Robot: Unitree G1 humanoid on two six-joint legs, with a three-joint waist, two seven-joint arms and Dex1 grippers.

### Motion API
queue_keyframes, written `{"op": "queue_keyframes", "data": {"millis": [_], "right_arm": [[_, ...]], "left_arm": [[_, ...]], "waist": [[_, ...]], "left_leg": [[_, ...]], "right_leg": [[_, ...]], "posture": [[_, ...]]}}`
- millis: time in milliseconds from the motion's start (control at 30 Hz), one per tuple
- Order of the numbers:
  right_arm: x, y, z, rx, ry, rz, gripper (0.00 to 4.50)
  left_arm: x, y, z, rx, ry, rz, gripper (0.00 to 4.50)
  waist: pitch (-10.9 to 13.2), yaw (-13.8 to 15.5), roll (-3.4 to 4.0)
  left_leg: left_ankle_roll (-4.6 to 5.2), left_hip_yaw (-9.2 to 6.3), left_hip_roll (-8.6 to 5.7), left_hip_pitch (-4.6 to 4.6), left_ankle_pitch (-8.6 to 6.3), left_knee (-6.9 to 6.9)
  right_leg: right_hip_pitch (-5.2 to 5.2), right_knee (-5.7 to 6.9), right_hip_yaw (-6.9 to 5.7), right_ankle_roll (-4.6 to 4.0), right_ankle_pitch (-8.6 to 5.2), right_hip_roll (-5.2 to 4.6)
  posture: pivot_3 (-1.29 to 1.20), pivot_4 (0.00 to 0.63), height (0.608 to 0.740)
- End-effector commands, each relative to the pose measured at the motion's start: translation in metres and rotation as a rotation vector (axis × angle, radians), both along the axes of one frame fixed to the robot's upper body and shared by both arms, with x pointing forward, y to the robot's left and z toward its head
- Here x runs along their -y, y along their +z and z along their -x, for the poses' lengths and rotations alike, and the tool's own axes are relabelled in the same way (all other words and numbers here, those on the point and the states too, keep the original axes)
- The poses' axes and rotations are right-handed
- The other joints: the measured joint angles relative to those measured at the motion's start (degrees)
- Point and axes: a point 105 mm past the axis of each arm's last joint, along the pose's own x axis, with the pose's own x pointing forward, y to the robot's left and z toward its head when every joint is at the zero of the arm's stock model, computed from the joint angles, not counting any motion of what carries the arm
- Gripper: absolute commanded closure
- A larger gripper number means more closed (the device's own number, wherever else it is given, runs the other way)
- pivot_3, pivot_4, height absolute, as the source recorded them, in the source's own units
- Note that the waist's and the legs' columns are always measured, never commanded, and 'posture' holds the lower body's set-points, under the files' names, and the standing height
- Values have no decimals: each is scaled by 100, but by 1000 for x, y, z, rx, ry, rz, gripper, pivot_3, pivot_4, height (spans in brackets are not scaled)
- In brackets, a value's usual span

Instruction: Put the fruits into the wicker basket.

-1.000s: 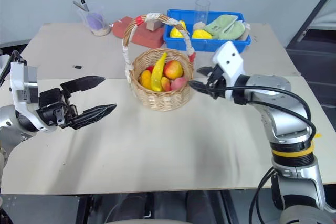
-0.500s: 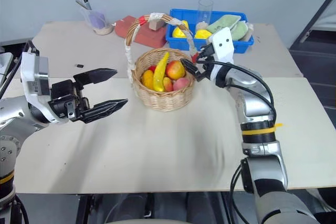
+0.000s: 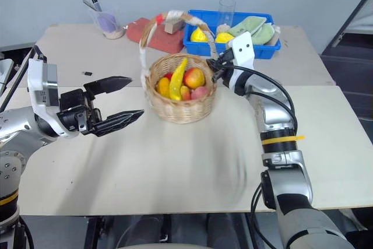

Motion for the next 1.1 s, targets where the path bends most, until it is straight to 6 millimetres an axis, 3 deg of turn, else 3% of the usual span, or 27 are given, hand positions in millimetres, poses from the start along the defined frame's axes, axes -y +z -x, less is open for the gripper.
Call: {"op": "queue_keyframes", "data": {"millis": [33, 167, 300, 367, 567, 633, 933, 1100], "right_arm": [[9, 29, 3, 131, -29, -8, 4327], [34, 39, 9, 199, -84, 22, 4327], [91, 33, 11, 200, -244, 84, 4327], [109, 29, 12, 187, -298, 88, 4327], [128, 23, 10, 149, -382, 67, 4327], [130, 23, 9, 140, -389, 40, 3265], [130, 20, 22, 90, -322, 51, 168], [144, 10, 57, 7, -234, 177, 36]], "left_arm": [[3, 9, 4, 54, -8, 5, 0], [7, 14, 3, 60, -16, 30, 0], [12, 14, 1, 66, -23, 35, 0], [13, 13, -1, 60, -27, 34, 0], [16, 14, -6, 53, -34, 31, 0], [17, 15, -7, 54, -39, 30, 0], [11, 13, -10, 56, -1, 22, 0], [-36, -15, -26, 30, 297, -146, 0]], "waist": [[0, 1, 0], [0, 43, 0], [0, 102, 0], [0, 96, 0], [0, -23, 1], [0, -33, 1], [0, 40, 1], [0, 50, 2]], "left_leg": [[0, -1, 0, 0, 0, 0], [-1, -3, -3, -7, 0, 2], [-1, -6, -8, -13, 0, 4], [0, -5, -9, -13, 0, 4], [-1, -3, -1, -5, 1, 2], [0, -2, -1, -1, 1, 0], [0, -4, -4, -7, 1, 3], [9, -5, -4, -7, -4, 1]], "right_leg": [[0, 0, 0, 0, 0, 0], [0, -1, -3, 1, 0, -3], [2, -5, -2, 4, 2, -8], [4, -8, -1, 5, 3, -8], [3, -6, 11, 4, 2, 4], [3, -4, 14, 4, 2, 4], [4, -7, 10, 5, 3, 0], [5, -8, 9, 5, 2, -1]], "posture": [[0, 150, 740], [0, 150, 740], [0, 150, 740], [0, 150, 740], [0, 150, 740], [0, 150, 740], [0, 150, 740], [0, 150, 740]]}}
